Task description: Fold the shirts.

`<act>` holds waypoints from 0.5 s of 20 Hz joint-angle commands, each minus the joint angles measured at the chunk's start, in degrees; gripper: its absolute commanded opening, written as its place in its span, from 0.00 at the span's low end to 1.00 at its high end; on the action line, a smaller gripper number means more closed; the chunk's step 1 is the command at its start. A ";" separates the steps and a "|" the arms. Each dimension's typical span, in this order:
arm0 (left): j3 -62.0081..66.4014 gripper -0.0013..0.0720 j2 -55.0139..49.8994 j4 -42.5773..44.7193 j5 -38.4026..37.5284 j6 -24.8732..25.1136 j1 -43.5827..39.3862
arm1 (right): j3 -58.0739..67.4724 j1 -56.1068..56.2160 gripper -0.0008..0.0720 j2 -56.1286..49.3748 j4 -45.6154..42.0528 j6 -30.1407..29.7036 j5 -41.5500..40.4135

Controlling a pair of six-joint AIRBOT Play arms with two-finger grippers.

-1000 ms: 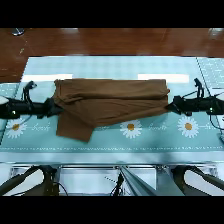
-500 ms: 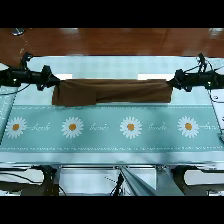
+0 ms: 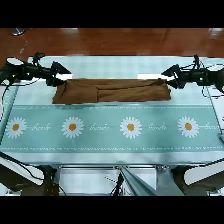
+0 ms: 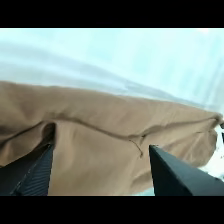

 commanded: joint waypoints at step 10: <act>-21.22 0.98 27.87 -0.11 3.32 12.83 9.53 | 4.35 -6.08 0.87 -5.22 -10.49 3.63 15.32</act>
